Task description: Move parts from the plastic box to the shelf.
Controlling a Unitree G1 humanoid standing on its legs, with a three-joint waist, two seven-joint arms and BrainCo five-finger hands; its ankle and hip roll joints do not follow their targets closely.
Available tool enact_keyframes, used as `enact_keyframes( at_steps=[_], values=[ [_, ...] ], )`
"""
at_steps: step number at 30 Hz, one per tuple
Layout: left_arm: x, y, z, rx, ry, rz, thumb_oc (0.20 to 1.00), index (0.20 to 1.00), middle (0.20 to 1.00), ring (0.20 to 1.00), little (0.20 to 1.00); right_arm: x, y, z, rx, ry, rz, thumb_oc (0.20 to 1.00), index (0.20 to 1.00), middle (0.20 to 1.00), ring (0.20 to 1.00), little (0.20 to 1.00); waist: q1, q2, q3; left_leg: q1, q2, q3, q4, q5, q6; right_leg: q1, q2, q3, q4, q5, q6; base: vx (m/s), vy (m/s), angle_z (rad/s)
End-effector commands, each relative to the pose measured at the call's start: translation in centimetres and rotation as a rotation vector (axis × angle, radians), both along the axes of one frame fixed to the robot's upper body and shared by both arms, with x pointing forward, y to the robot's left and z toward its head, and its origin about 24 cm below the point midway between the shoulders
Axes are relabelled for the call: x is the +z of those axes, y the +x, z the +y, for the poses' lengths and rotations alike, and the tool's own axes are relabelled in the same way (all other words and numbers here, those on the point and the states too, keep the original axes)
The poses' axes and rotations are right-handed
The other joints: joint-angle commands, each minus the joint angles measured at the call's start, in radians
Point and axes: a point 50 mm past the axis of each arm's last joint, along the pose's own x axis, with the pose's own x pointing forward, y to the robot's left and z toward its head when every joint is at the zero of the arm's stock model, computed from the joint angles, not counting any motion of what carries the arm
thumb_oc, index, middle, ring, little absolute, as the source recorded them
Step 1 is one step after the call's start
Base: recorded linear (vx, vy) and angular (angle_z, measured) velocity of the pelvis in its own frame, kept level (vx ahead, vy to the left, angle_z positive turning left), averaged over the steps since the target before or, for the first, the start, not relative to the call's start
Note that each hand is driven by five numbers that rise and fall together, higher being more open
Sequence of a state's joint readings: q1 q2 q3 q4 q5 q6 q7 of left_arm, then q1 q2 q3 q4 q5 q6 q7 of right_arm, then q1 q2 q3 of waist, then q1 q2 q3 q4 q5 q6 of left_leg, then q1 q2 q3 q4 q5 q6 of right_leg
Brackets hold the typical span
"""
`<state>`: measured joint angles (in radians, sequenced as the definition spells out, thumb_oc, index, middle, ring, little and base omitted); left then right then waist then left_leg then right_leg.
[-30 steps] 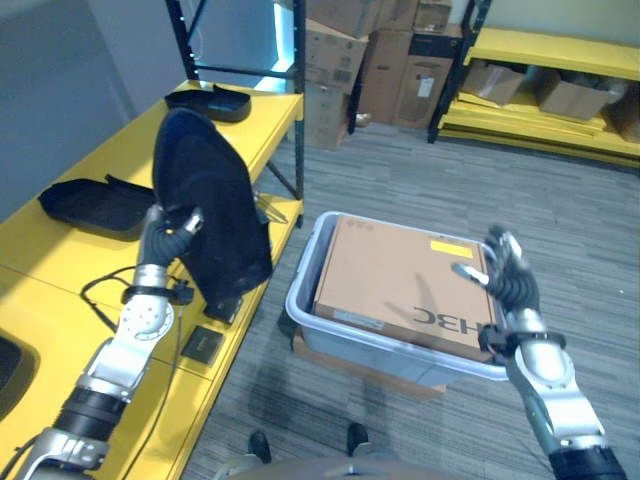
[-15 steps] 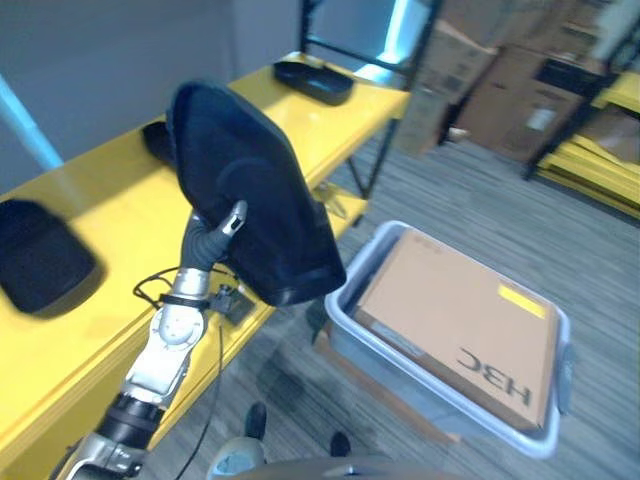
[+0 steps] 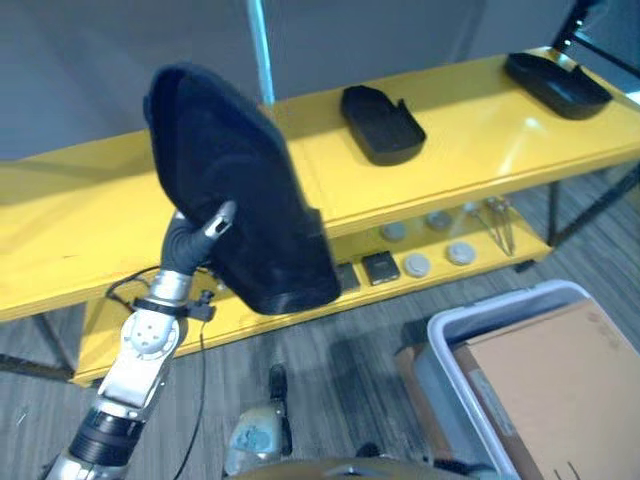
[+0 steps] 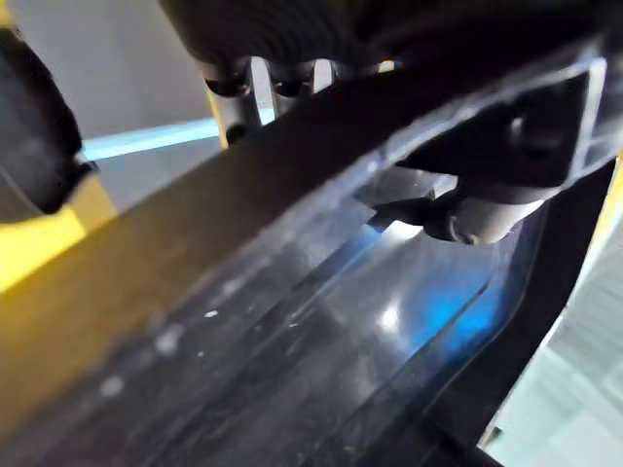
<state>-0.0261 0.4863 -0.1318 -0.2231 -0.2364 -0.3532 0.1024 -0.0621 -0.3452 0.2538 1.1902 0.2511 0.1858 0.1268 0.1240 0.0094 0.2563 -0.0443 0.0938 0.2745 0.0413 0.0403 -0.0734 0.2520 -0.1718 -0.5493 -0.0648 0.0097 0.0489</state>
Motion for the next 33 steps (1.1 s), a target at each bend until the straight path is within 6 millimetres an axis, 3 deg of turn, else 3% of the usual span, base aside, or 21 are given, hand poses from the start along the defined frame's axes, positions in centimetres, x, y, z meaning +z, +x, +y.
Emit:
enact_keyframes(
  at_steps=[1, 4, 7, 9, 11, 13, 16, 17, 19, 22, 26, 27, 28, 29, 30, 31, 33],
  values=[
    [4.3, -0.6, 0.4, 0.007, -0.07, -0.237, 0.2, 0.2, 0.2, 0.2, 0.2, -0.4, -0.4, 1.0, 0.017, 0.039, 0.08, 1.0, 1.0, 1.0, 1.0, 1.0, -0.033, -0.006, -0.023, 0.067, 0.049, -0.023, 0.069, -0.086, 0.002, -0.119, 0.04, 0.133, 0.108, -0.108, -0.001, -0.05, 0.228, 0.87],
    [4.3, -0.4, 0.1, -0.019, -0.056, -0.207, 0.2, 0.2, 0.2, 0.2, 0.2, -0.5, -1.4, 0.2, 0.038, 0.007, 0.14, 1.0, 1.0, 1.0, 1.0, 1.0, -0.055, 0.014, -0.065, 0.142, 0.101, 0.071, 0.033, -0.074, -0.027, -0.125, 0.011, 0.062, 0.1, -0.098, 0.005, -0.08, 0.384, 1.44],
    [4.2, -0.6, -0.3, -0.066, -0.044, -0.193, 0.2, 0.2, 0.2, 0.2, 0.2, -0.4, -1.7, -0.3, -0.02, -0.01, 0.157, 1.0, 1.0, 1.0, 1.0, 1.0, -0.057, 0.039, -0.093, 0.194, 0.066, 0.104, -0.101, -0.068, -0.036, -0.103, -0.017, 0.037, 0.074, -0.077, 0.039, 0.0, 0.468, 1.48],
    [4.6, -0.9, -0.1, -0.105, -0.005, -0.211, 0.2, 0.2, 0.2, 0.2, 0.2, -0.6, -2.4, 0.3, -0.105, 0.042, 0.218, 1.0, 1.0, 1.0, 1.0, 1.0, -0.032, 0.044, -0.106, 0.207, 0.011, 0.067, -0.117, -0.099, -0.008, -0.094, -0.06, 0.033, 0.056, -0.034, 0.089, 0.05, 0.469, 0.49],
    [5.3, -1.0, 0.1, -0.128, 0.025, -0.226, 0.2, 0.2, 0.2, 0.2, 0.2, -0.8, -3.2, 0.4, -0.061, 0.021, 0.254, 1.0, 1.0, 1.0, 1.0, 1.0, -0.018, 0.039, -0.104, 0.21, -0.018, 0.063, -0.108, -0.13, 0.025, -0.105, -0.096, 0.027, 0.076, -0.015, 0.109, -0.01, 0.316, -0.08],
    [6.1, -0.6, -0.1, -0.159, 0.033, -0.221, 0.2, 0.2, 0.2, 0.2, 0.2, -0.8, -3.8, -0.2, -0.108, -0.005, 0.244, 1.0, 1.0, 1.0, 1.0, 1.0, -0.017, 0.038, -0.094, 0.19, -0.036, 0.046, -0.079, -0.155, 0.06, -0.122, -0.12, 0.053, 0.131, -0.026, 0.099, -0.01, 0.252, -0.05],
    [6.5, 0.3, -1.1, -0.198, 0.032, -0.2, 0.2, 0.2, 0.2, 0.2, 0.2, -0.6, -3.8, -0.6, -0.219, 0.018, 0.217, 1.0, 1.0, 1.0, 1.0, 1.0, -0.071, 0.037, -0.079, 0.161, -0.063, -0.033, -0.051, -0.162, 0.1, -0.182, -0.064, 0.206, 0.202, -0.057, 0.07, 0.03, 0.151, 0.21],
    [6.4, 0.9, -2.0, -0.225, 0.036, -0.199, 0.2, 0.2, 0.2, 0.2, 0.2, -0.7, -4.3, -0.8, -0.172, 0.032, 0.219, 1.0, 1.0, 1.0, 1.0, 1.0, -0.118, 0.03, -0.068, 0.163, -0.087, -0.097, -0.059, -0.165, 0.113, -0.225, 0.029, 0.304, 0.225, -0.086, 0.061, 0.03, 0.115, 0.74],
    [6.3, 1.0, -2.3, -0.237, 0.033, -0.201, 0.2, 0.2, 0.2, 0.2, 0.2, -0.7, -4.6, -0.8, -0.137, 0.032, 0.222, 1.0, 1.0, 1.0, 1.0, 1.0, -0.13, 0.026, -0.063, 0.168, -0.098, -0.114, -0.069, -0.162, 0.113, -0.234, 0.066, 0.32, 0.216, -0.084, 0.055, 0.07, 0.068, 0.76],
    [5.9, 0.6, -2.9, -0.262, 0.021, -0.212, 0.2, 0.2, 0.2, 0.2, 0.2, -0.9, -5.4, -0.6, -0.118, 0.044, 0.211, 1.0, 1.0, 1.0, 1.0, 1.0, -0.15, 0.01, -0.06, 0.182, -0.146, -0.16, -0.089, -0.156, 0.107, -0.251, 0.152, 0.346, 0.117, -0.026, 0.038, 0.12, 0.007, 0.25],
    [5.8, 0.5, -2.9, -0.25, 0.0, -0.211, 0.2, 0.2, 0.2, 0.2, 0.2, -1.1, -5.7, 0.0, -0.124, 0.079, 0.22, 1.0, 1.0, 1.0, 1.0, 1.0, -0.165, 0.002, -0.065, 0.183, -0.178, -0.179, -0.056, -0.193, 0.119, -0.252, 0.172, 0.402, 0.053, 0.006, 0.029, 0.11, -0.078, 0.33],
    [5.7, 0.7, -2.7, -0.239, -0.026, -0.197, 0.2, 0.2, 0.2, 0.2, 0.2, -1.2, -5.9, 0.4, -0.108, 0.087, 0.229, 1.0, 1.0, 1.0, 1.0, 1.0, -0.165, -0.001, -0.067, 0.167, -0.185, -0.165, 0.001, -0.213, 0.115, -0.252, 0.161, 0.391, 0.06, -0.001, 0.025, 0.13, -0.11, -0.03],
    [5.5, 1.2, -2.6, -0.213, -0.047, -0.178, 0.2, 0.2, 0.2, 0.2, 0.2, -1.2, -5.7, 0.3, -0.119, 0.057, 0.218, 1.0, 1.0, 1.0, 1.0, 1.0, -0.153, -0.01, -0.053, 0.098, -0.189, -0.139, 0.187, -0.225, 0.094, -0.208, 0.134, 0.371, 0.051, -0.016, 0.004, 0.12, -0.095, 0.12],
    [5.4, 1.3, -2.7, -0.211, -0.046, -0.175, 0.2, 0.2, 0.2, 0.2, 0.2, -1.2, -5.6, 0.3, -0.125, 0.053, 0.213, 1.0, 1.0, 1.0, 1.0, 1.0, -0.152, -0.01, -0.051, 0.088, -0.188, -0.14, 0.208, -0.224, 0.091, -0.203, 0.133, 0.37, 0.049, -0.017, 0.001, 0.16, -0.084, 0.07],
    [4.9, 1.5, -2.7, -0.198, -0.025, -0.161, 0.2, 0.2, 0.2, 0.2, 0.2, -1.2, -5.3, 0.1, -0.202, 0.047, 0.168, 1.0, 1.0, 1.0, 1.0, 1.0, -0.145, -0.012, -0.041, 0.042, -0.161, -0.122, 0.288, -0.199, 0.069, -0.176, 0.122, 0.359, 0.046, -0.026, -0.009, 0.13, 0.005, 0.07],
    [4.6, 1.5, -2.7, -0.187, -0.011, -0.155, 0.2, 0.2, 0.2, 0.2, 0.2, -1.1, -4.8, -0.1, -0.267, 0.059, 0.127, 1.0, 1.0, 1.0, 1.0, 1.0, -0.148, -0.009, -0.04, 0.033, -0.126, -0.097, 0.292, -0.187, 0.055, -0.161, 0.118, 0.351, 0.042, -0.032, -0.011, 0.17, 0.05, 0.06],
    [4.1, 1.6, -2.1, -0.13, 0.018, -0.146, 0.2, 0.2, 0.2, 0.2, 0.2, -0.8, -3.8, -0.4, -0.295, 0.083, 0.104, 1.0, 1.0, 1.0, 1.0, 1.0, -0.162, 0.006, -0.052, 0.06, -0.066, -0.061, 0.207, -0.161, 0.036, -0.15, 0.113, 0.353, 0.033, -0.043, -0.009, 0.2, 0.182, 0.07]
  ],
)
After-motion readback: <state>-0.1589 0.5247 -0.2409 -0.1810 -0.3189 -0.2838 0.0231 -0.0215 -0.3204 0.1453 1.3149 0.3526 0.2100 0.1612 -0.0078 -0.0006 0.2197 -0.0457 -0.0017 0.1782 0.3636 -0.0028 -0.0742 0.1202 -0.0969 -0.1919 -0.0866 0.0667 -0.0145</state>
